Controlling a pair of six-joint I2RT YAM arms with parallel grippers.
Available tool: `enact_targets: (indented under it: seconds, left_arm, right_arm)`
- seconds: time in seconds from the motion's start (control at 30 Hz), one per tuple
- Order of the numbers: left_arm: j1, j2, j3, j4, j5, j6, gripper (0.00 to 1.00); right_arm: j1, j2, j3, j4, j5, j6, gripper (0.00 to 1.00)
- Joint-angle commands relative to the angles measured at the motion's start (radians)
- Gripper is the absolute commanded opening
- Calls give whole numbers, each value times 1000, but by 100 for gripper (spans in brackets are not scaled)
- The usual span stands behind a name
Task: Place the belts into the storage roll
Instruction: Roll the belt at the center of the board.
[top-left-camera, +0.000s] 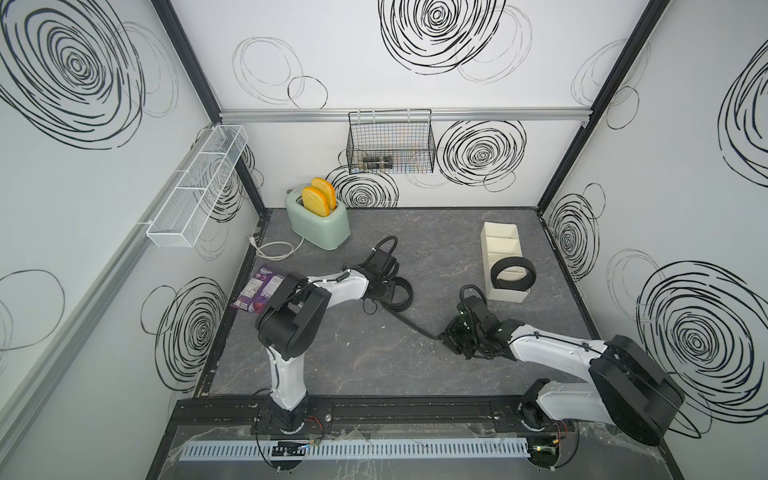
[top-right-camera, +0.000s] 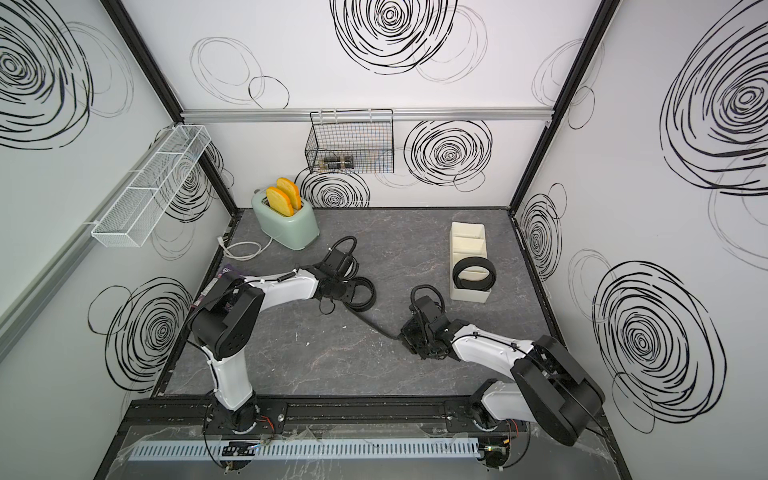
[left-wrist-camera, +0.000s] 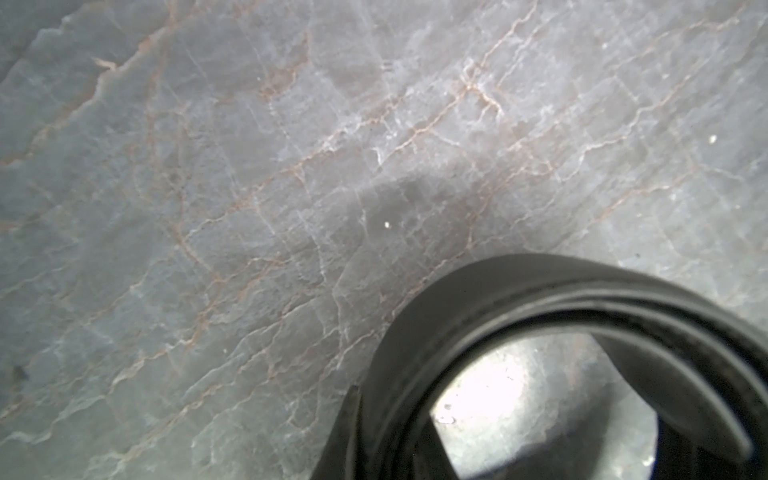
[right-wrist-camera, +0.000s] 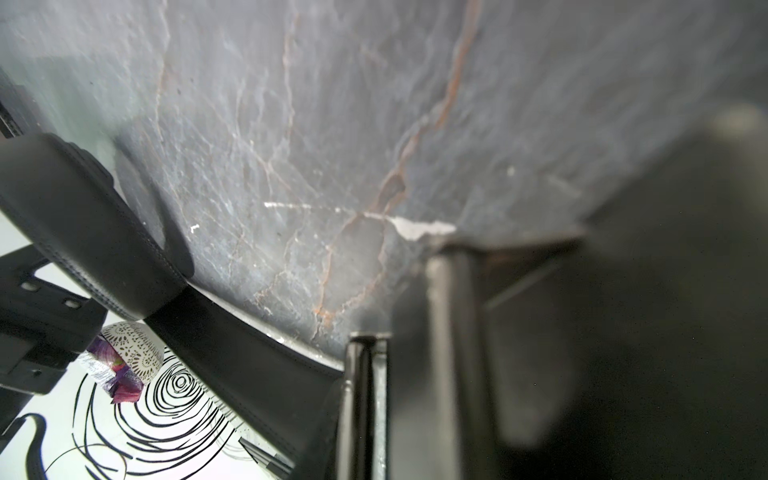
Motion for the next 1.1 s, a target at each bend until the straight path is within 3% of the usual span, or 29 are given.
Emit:
enact_targets:
  seconds: [0.0, 0.2, 0.33, 0.6, 0.77, 0.93, 1.07]
  left_arm:
    - [6, 108, -48, -157, -63, 46, 0]
    - [-43, 75, -63, -209, -98, 75, 0]
    - [-63, 50, -112, -211, -90, 77, 0]
    - [-157, 27, -122, -231, -123, 89, 0]
    - [-221, 29, -122, -223, -115, 89, 0]
    - [-242, 31, -131, -209, -89, 68, 0]
    - [-245, 33, -119, -212, -87, 71, 0]
  right_arm:
    - [-55, 36, 45, -267, 147, -179, 14]
    - [-89, 328, 470, -472, 234, -614, 14]
    - [-137, 477, 677, -508, 238, -770, 14]
    - [-192, 736, 993, -502, 122, -984, 15]
    - [-176, 836, 1133, -471, 53, -1039, 18]
    - [-171, 835, 1157, -358, -101, -1006, 43]
    - [-197, 743, 1105, -273, -158, -939, 55]
